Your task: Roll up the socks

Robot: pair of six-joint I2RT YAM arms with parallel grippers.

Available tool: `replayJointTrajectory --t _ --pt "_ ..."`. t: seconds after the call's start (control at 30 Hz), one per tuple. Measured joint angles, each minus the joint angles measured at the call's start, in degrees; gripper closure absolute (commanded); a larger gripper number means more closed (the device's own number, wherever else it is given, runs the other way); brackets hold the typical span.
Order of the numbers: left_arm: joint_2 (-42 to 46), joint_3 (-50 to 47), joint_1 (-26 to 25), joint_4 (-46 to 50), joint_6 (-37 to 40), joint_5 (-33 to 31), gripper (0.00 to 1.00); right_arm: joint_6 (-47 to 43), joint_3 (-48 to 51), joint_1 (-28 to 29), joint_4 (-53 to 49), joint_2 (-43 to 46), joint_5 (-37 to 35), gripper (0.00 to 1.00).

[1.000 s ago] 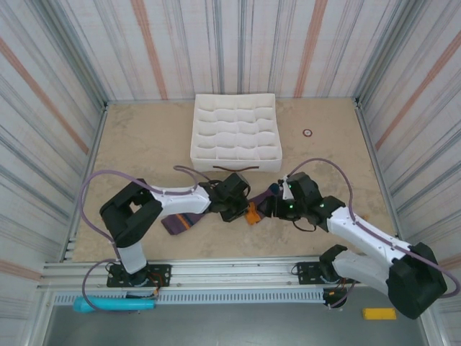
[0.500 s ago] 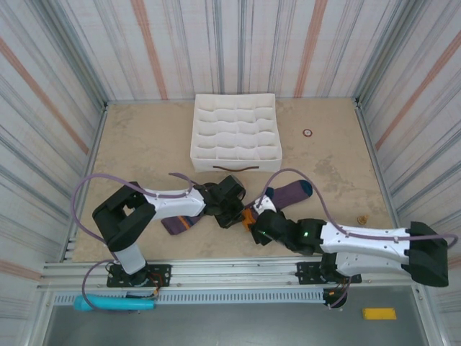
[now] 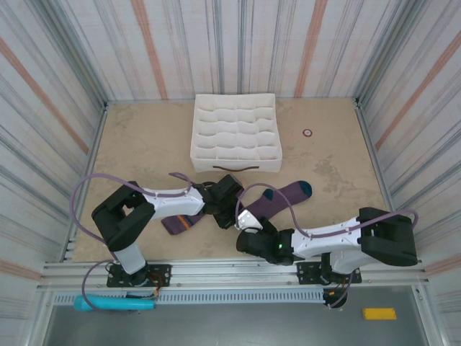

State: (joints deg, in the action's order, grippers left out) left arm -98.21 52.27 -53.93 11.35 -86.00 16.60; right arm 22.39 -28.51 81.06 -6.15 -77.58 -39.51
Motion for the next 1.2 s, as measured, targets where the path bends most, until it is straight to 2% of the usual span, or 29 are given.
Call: replayJointTrajectory --t 0.53,0.7,0.77,0.87,1.0,1.07,1.13,1.2 --pt "0.0 -0.3 0.5 -0.3 0.0 1.5 1.0 0.5 0.0 0.0 4.7 -6.1 -1.9 0.46" --pt "0.2 -0.6 0.7 -0.9 0.0 2.1 1.0 1.7 0.0 0.0 6.4 -7.5 -2.8 0.54" --pt "0.2 -0.8 0.7 -1.2 0.0 2.1 1.0 2.5 0.0 0.0 7.1 -8.1 -3.1 0.61" --pt "0.2 -1.6 0.9 -2.6 0.0 2.4 0.9 2.7 0.0 0.0 7.9 -8.7 -2.9 0.75" --pt "1.1 -2.9 1.0 -4.9 -0.3 2.4 0.78 2.6 1.5 -0.9 10.2 -8.2 -1.9 0.88" --pt "1.9 -3.7 1.0 -5.8 -0.5 2.2 0.72 2.7 3.0 -2.4 12.3 -6.6 0.0 1.0" --pt "2.6 -4.5 1.0 -6.8 -0.6 1.7 0.64 2.7 4.4 -4.2 14.0 -4.8 2.4 1.0" --pt "3.0 -5.1 1.0 -7.4 -0.7 1.0 0.49 2.6 5.7 -5.9 15.5 -3.1 5.0 1.0"
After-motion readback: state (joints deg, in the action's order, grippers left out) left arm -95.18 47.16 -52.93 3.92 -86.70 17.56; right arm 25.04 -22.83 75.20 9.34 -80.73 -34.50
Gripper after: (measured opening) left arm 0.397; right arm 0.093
